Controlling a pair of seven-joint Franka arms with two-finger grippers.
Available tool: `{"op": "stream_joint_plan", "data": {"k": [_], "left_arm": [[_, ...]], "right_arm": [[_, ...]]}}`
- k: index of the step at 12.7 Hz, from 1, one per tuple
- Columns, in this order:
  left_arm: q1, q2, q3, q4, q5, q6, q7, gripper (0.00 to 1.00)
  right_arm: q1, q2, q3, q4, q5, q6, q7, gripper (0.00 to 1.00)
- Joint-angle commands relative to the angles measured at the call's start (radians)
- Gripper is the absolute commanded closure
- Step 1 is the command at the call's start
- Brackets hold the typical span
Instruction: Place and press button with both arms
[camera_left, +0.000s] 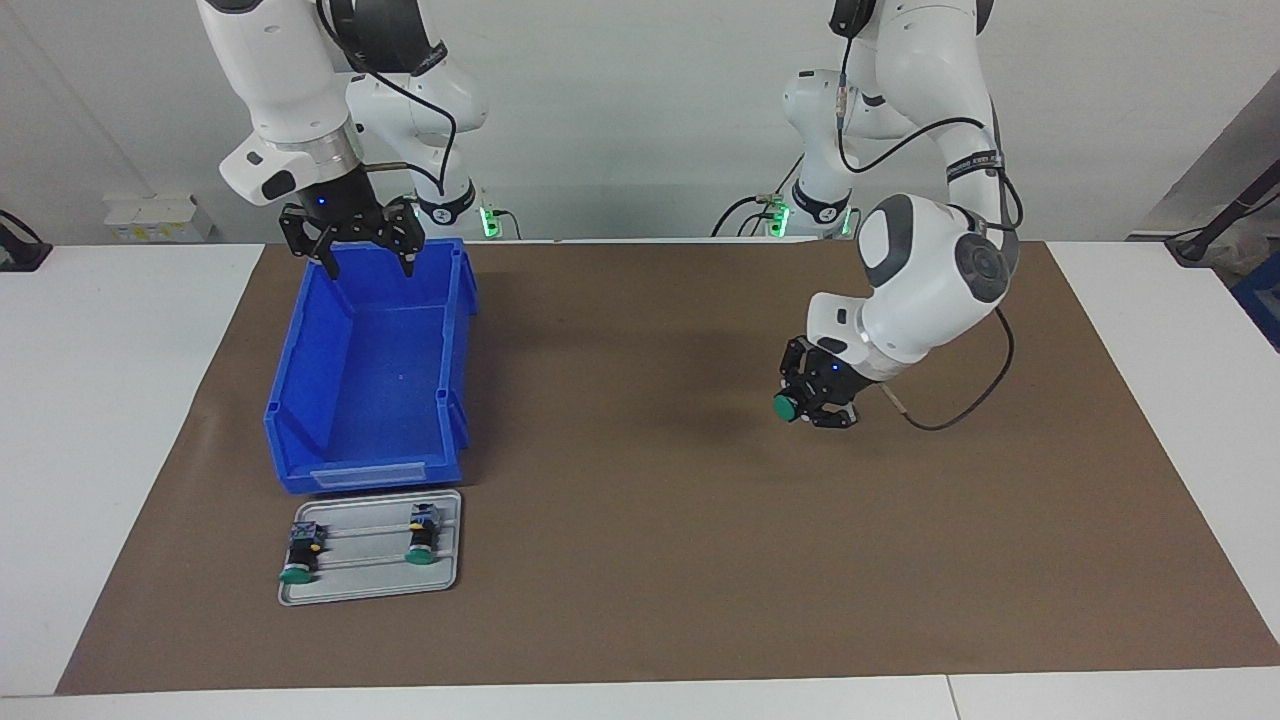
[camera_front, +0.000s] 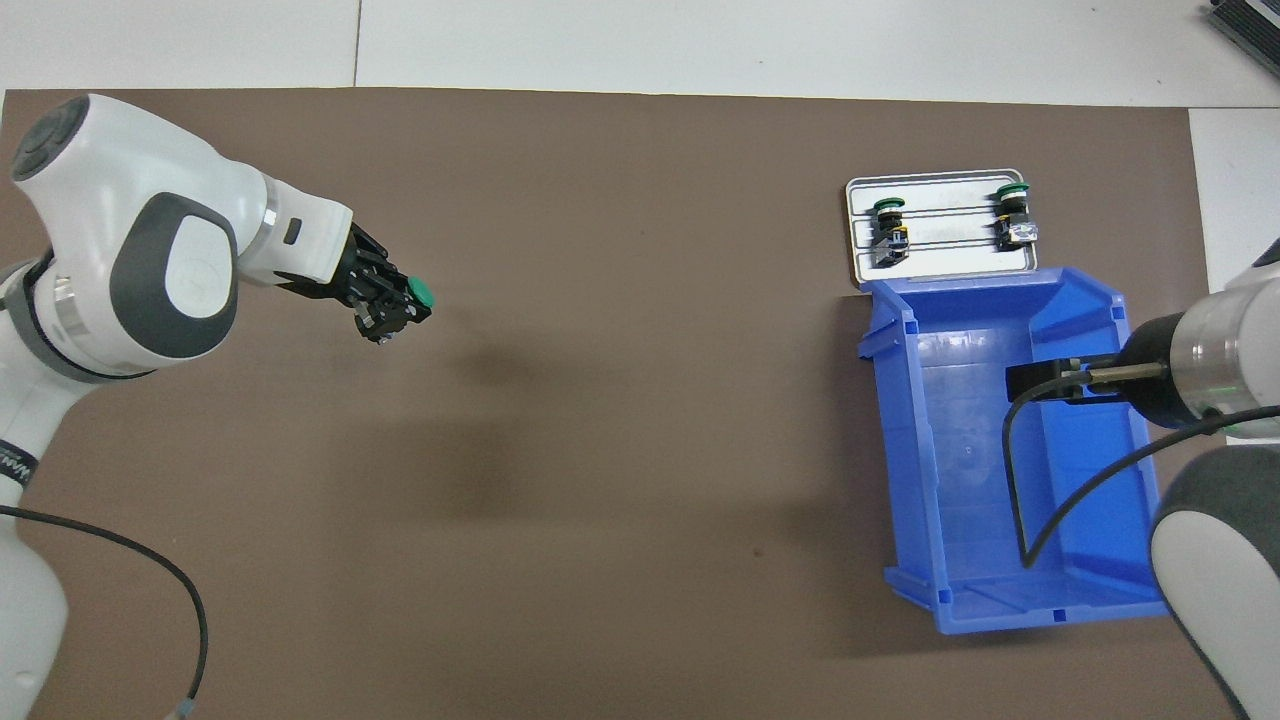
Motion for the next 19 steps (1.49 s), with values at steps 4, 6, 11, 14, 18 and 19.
{"op": "stream_joint_plan", "data": {"k": [4,6,11,14,18,19], "left_arm": [[0.069,-0.115,-0.008,-0.283,-0.343,0.232,0.315,1.0],[0.056,-0.132,-0.01,-0.358,-0.48,0.318,0.412,1.0],[-0.015,-0.126,-0.017,-0.459,-1.0,0.407,0.79,1.0],[-0.06,-0.093,-0.017,-0.486,-1.324,0.398,1.081,1.0],[-0.082,-0.047,-0.019,-0.544,-1.597,0.294,1.407,1.0],[-0.082,-0.051,-0.019,-0.552,-1.611,0.256,1.417,1.0]], "right_arm": [[-0.011,-0.018,0.001,-0.018,0.026,0.007,-0.032,0.01],[-0.011,-0.018,0.001,-0.018,0.026,0.007,-0.032,0.01],[-0.011,-0.018,0.001,-0.018,0.026,0.007,-0.032,0.01],[-0.011,-0.018,0.001,-0.018,0.024,0.007,-0.032,0.01],[-0.011,-0.018,0.001,-0.018,0.024,0.007,-0.032,0.0],[-0.011,-0.018,0.001,-0.018,0.024,0.007,-0.032,0.0]]}}
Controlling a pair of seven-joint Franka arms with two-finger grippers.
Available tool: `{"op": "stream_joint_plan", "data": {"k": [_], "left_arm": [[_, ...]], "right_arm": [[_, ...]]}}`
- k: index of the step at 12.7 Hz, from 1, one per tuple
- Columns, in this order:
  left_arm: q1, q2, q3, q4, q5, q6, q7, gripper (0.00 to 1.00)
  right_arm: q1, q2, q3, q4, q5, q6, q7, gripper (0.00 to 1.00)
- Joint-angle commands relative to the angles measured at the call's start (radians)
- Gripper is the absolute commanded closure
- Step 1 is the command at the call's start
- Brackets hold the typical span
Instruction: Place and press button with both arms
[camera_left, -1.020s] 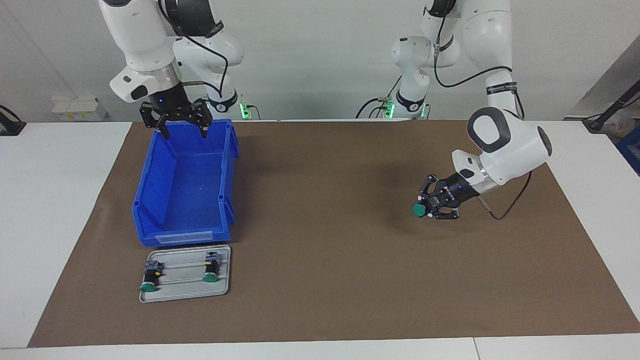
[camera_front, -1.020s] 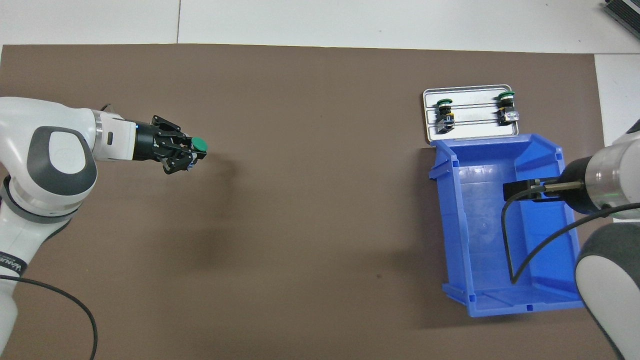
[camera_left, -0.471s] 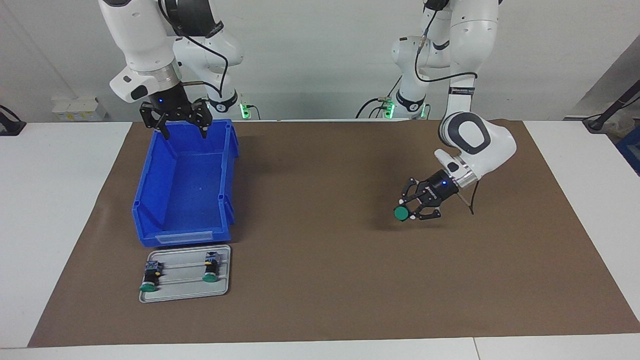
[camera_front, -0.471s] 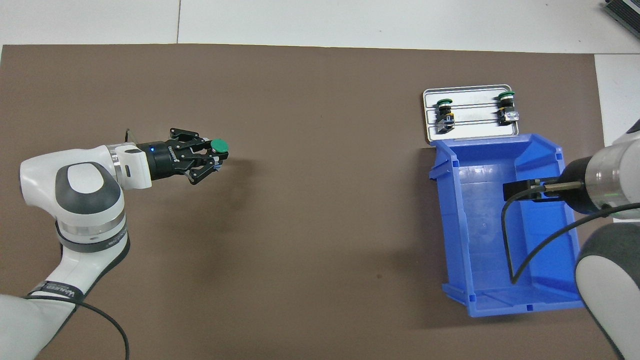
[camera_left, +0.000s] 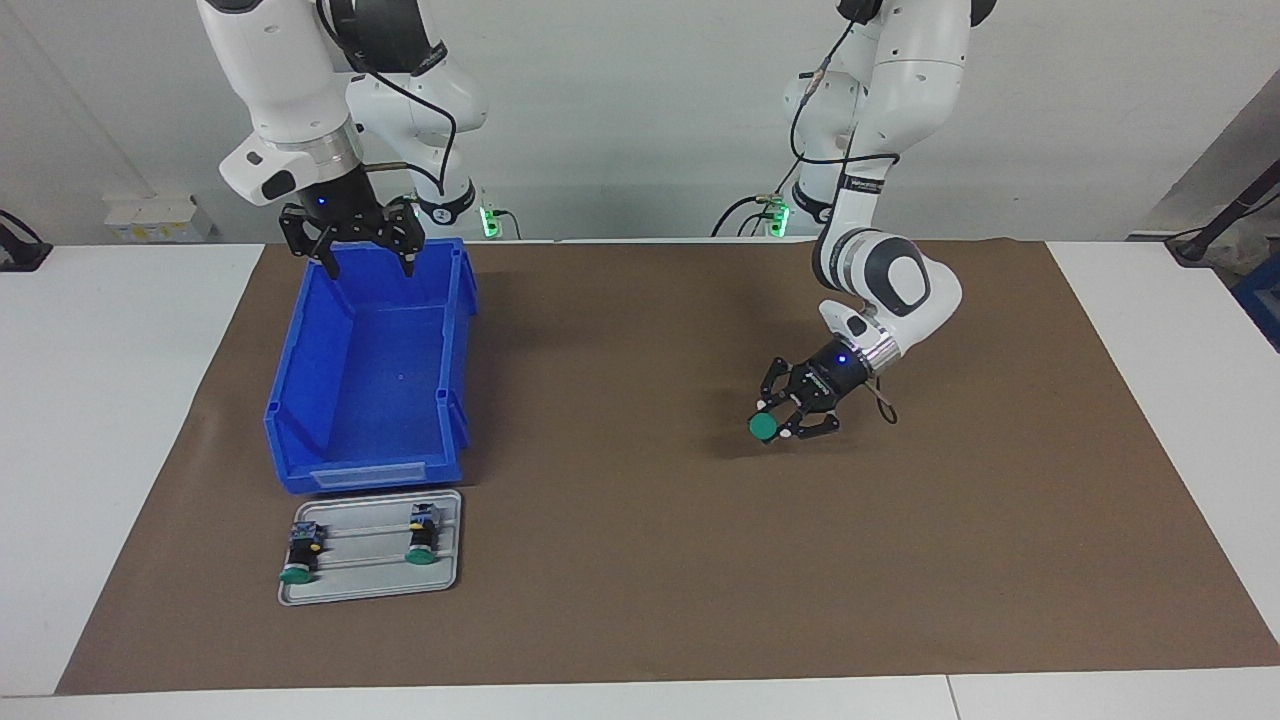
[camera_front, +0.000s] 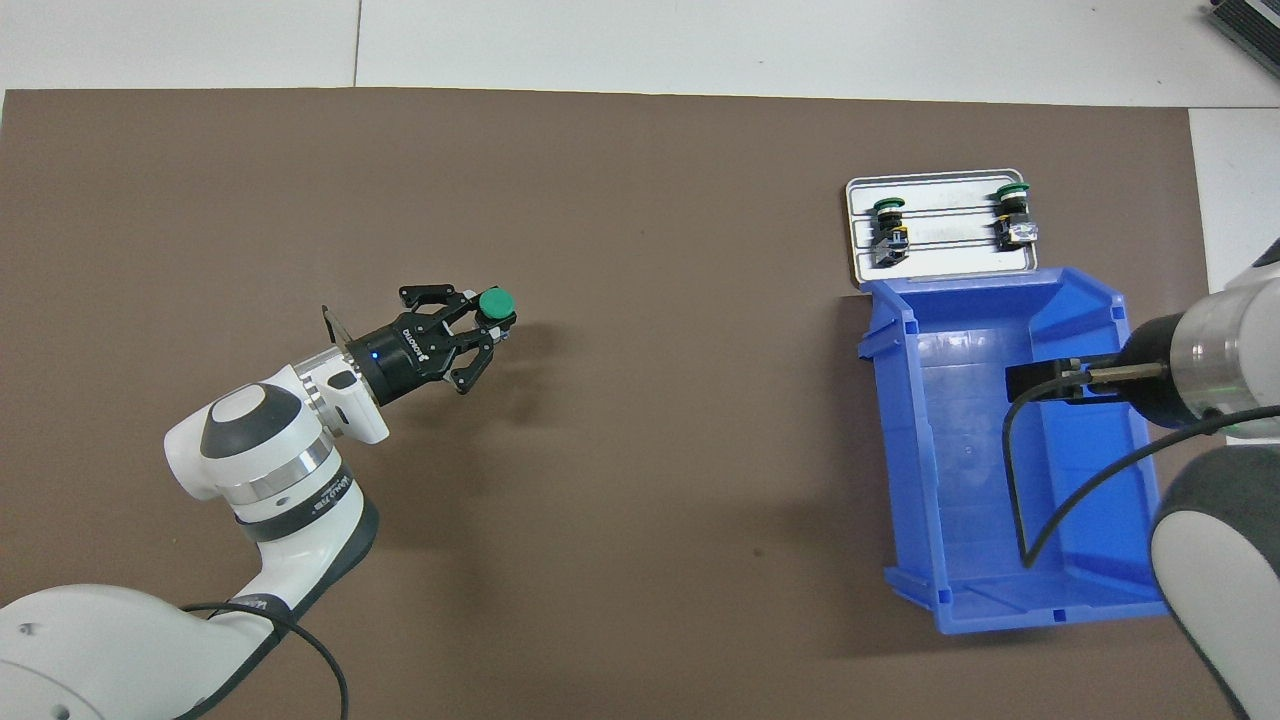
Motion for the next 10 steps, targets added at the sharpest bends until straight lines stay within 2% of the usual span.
{"op": "stream_joint_plan", "data": {"k": [1,3,6,10], "left_arm": [[-0.015,-0.01,0.014,-0.045,-0.074,-0.079,0.084,1.0],[-0.015,-0.028,0.012,-0.124,-0.121,-0.121,0.188,1.0],[-0.027,-0.054,0.014,-0.177,-0.201,-0.185,0.266,1.0],[-0.034,-0.077,0.015,-0.233,-0.212,-0.245,0.285,1.0]], "right_arm": [[-0.011,-0.018,0.001,-0.018,0.024,0.007,-0.031,0.01],[-0.011,-0.018,0.001,-0.018,0.024,0.007,-0.031,0.01],[-0.011,-0.018,0.001,-0.018,0.024,0.007,-0.031,0.01],[-0.011,-0.019,0.001,-0.018,0.024,0.007,-0.031,0.0]]}}
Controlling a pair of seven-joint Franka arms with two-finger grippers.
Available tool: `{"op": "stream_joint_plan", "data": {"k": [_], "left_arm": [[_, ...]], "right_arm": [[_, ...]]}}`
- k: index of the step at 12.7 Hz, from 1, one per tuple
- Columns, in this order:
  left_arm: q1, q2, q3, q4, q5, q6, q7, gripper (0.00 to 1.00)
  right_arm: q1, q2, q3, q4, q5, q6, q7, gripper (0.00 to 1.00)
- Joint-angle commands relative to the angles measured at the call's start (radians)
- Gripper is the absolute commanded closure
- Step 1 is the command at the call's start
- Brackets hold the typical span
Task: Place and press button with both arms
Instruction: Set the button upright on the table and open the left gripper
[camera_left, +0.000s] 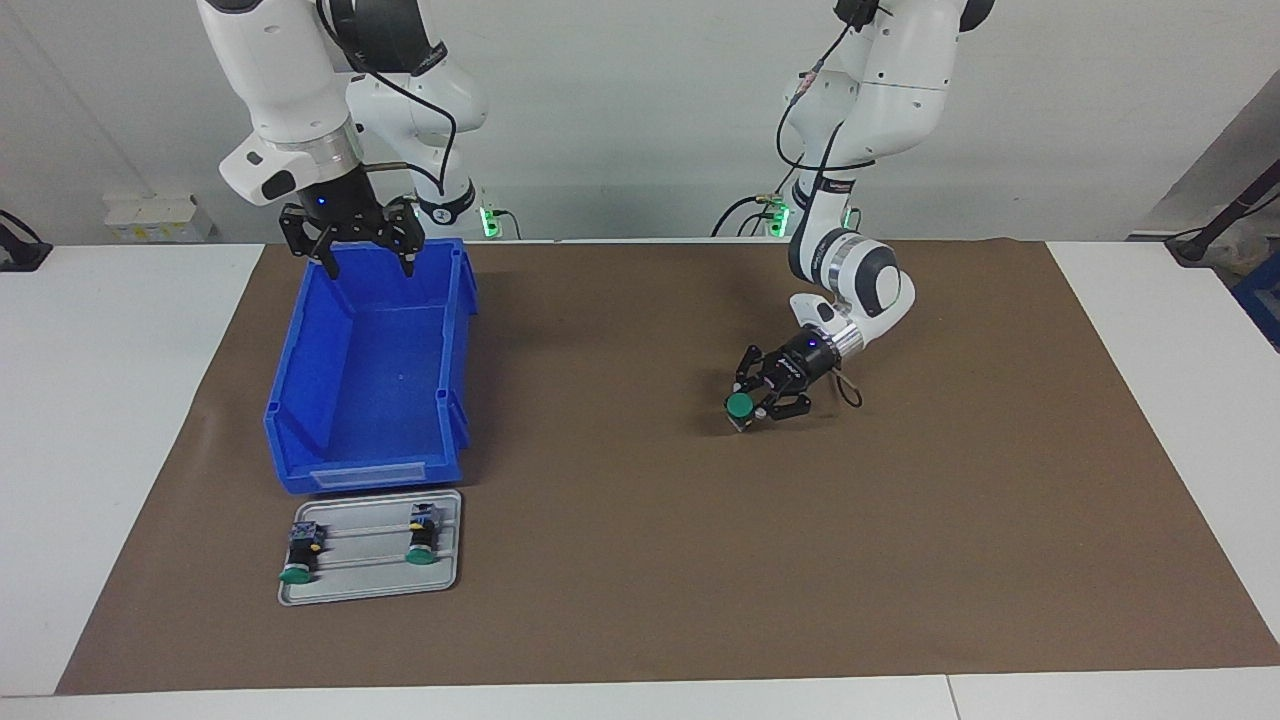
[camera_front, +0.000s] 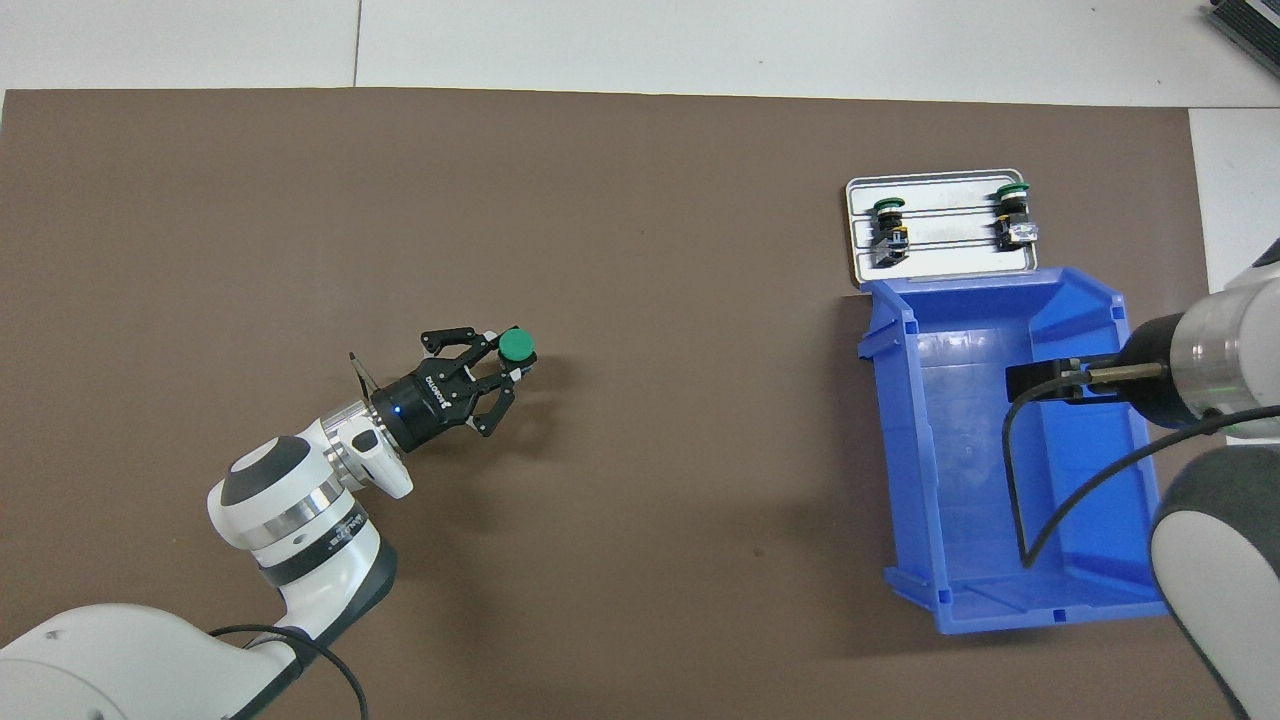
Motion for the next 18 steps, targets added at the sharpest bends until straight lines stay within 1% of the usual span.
{"op": "stream_joint_plan", "data": {"k": [1,7,11,13,15,18], "left_arm": [[-0.016,-0.049,0.017,-0.083,-0.039,-0.031,0.089,1.0],[-0.01,-0.044,0.018,-0.091,-0.038,0.018,0.095,1.0],[-0.012,-0.047,0.018,-0.097,-0.038,0.018,0.094,1.0],[-0.007,-0.047,0.018,-0.097,-0.036,0.015,0.092,0.67],[-0.004,-0.047,0.02,-0.097,-0.033,0.013,0.091,0.51],[-0.004,-0.049,0.021,-0.118,-0.01,0.022,0.089,0.49]], "right_arm": [[-0.011,-0.018,0.001,-0.018,0.026,0.007,-0.031,0.01],[-0.011,-0.018,0.001,-0.018,0.026,0.007,-0.031,0.01],[-0.011,-0.018,0.001,-0.018,0.026,0.007,-0.031,0.01],[-0.011,-0.018,0.001,-0.018,0.024,0.007,-0.031,0.01],[-0.011,-0.018,0.001,-0.018,0.024,0.007,-0.031,0.01],[-0.011,-0.018,0.001,-0.018,0.026,0.007,-0.031,0.01]]}}
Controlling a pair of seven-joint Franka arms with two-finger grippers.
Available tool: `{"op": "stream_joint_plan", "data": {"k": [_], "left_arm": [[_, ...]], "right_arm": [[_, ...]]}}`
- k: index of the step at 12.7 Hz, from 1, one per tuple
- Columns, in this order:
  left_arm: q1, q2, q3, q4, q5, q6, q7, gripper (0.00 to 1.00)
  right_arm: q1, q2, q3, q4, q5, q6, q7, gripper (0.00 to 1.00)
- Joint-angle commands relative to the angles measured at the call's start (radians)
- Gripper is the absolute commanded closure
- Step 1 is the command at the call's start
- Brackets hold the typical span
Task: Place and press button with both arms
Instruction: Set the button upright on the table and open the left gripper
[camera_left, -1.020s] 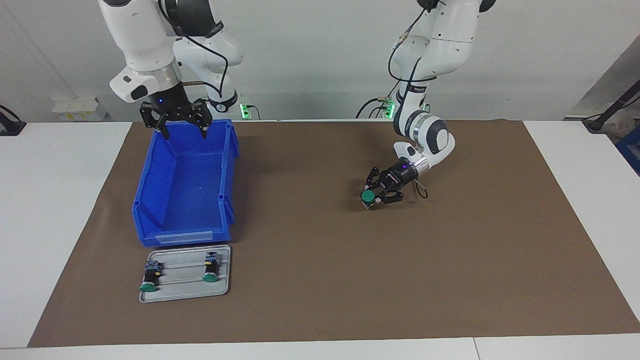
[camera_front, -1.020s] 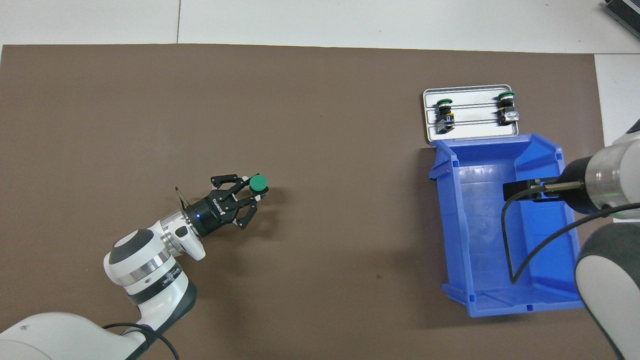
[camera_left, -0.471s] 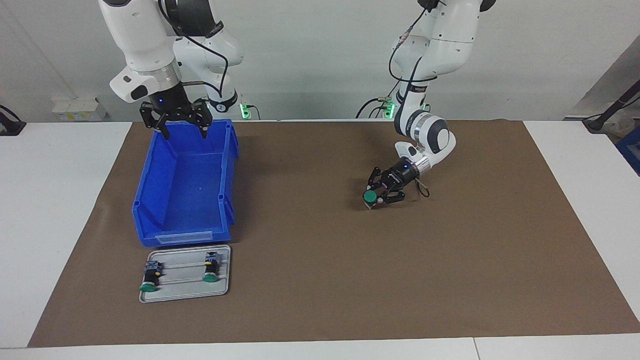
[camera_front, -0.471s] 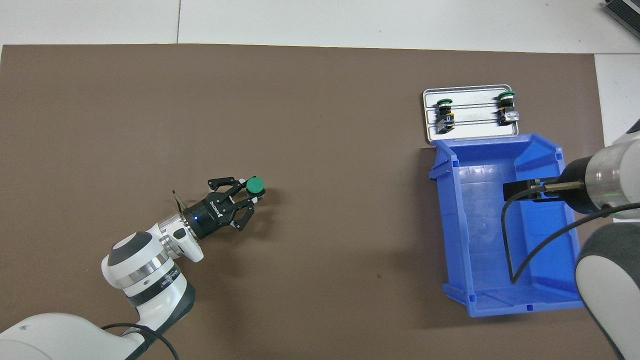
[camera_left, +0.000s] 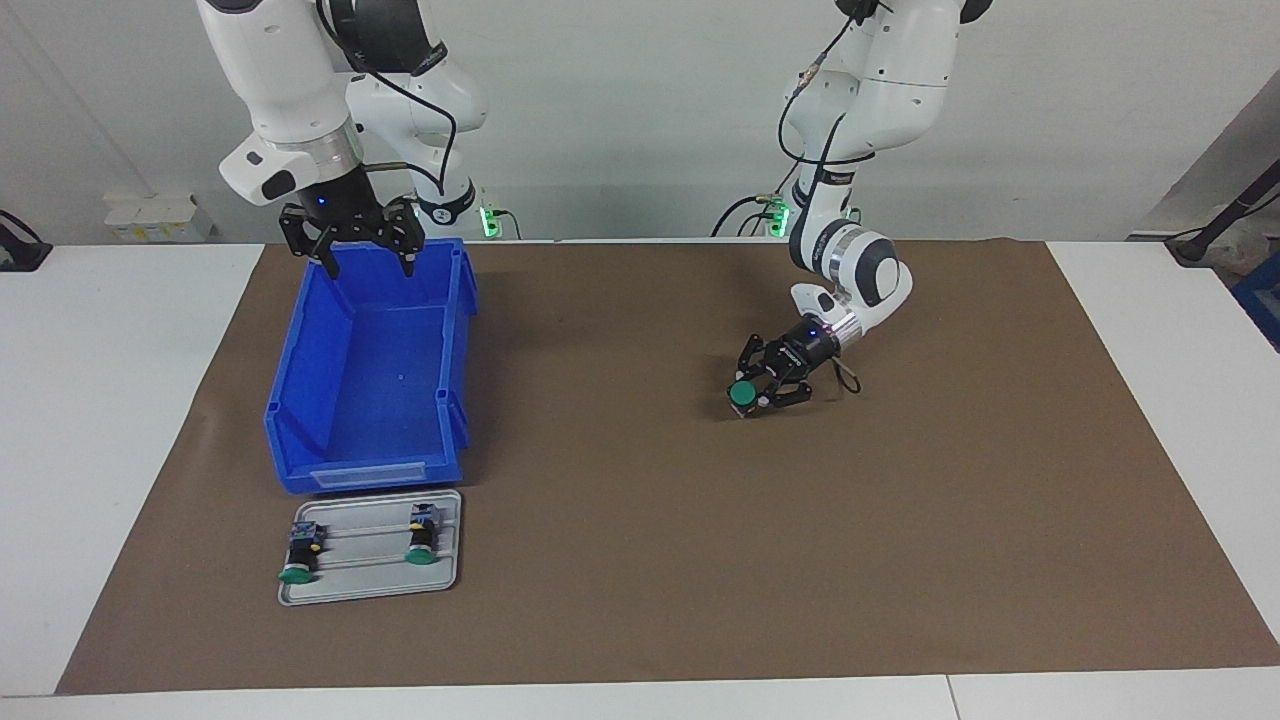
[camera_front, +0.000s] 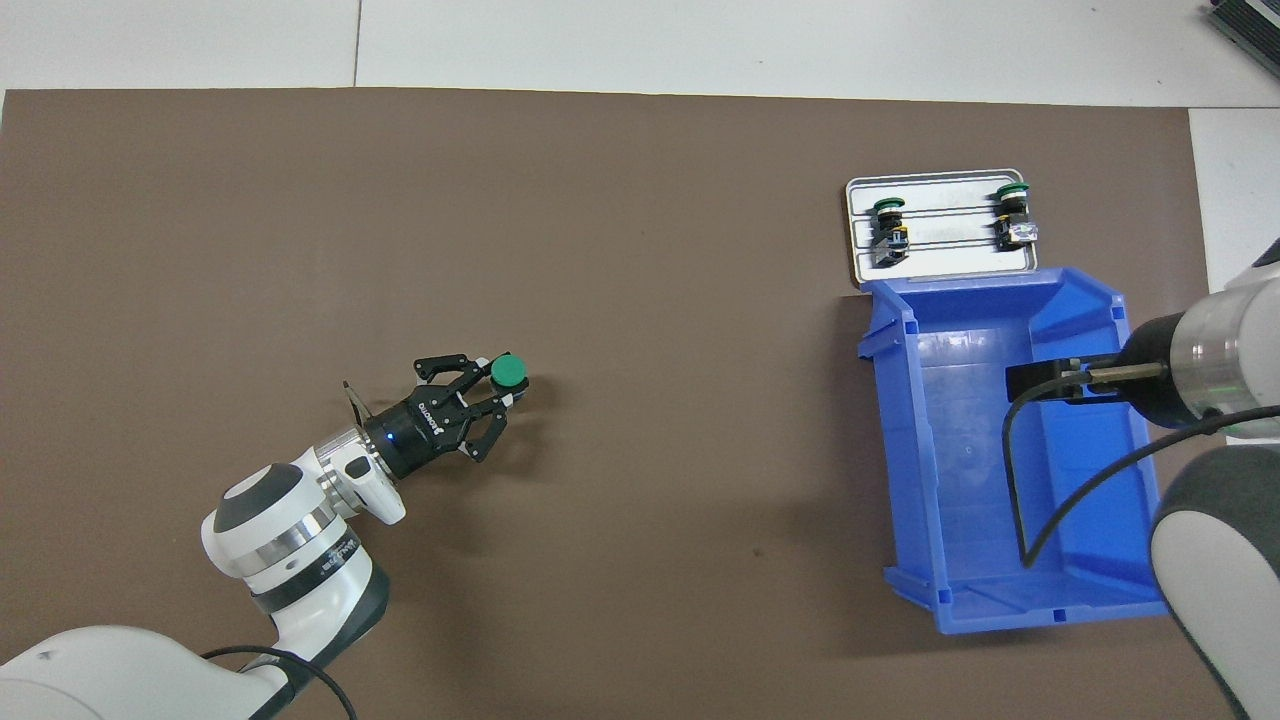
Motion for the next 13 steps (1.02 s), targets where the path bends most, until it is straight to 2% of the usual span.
{"op": "stream_joint_plan", "data": {"k": [1,5,9,11,13], "left_arm": [[-0.005,-0.03,0.007,-0.05,0.002,0.009,0.081,0.47],[0.021,-0.031,0.009,-0.059,0.07,0.016,0.077,0.36],[0.071,-0.033,0.009,-0.067,0.212,0.019,0.052,0.36],[0.129,-0.033,0.009,-0.059,0.325,0.007,0.014,0.37],[0.215,-0.028,0.01,-0.019,0.488,-0.002,-0.049,0.37]], "right_arm": [[-0.011,-0.018,0.001,-0.018,0.024,0.007,-0.031,0.01],[-0.011,-0.019,0.001,-0.018,0.026,0.007,-0.031,0.01],[-0.011,-0.019,0.001,-0.018,0.024,0.007,-0.031,0.01],[-0.011,-0.018,0.001,-0.018,0.026,0.007,-0.031,0.01],[-0.011,-0.018,0.001,-0.018,0.024,0.007,-0.031,0.01]]}}
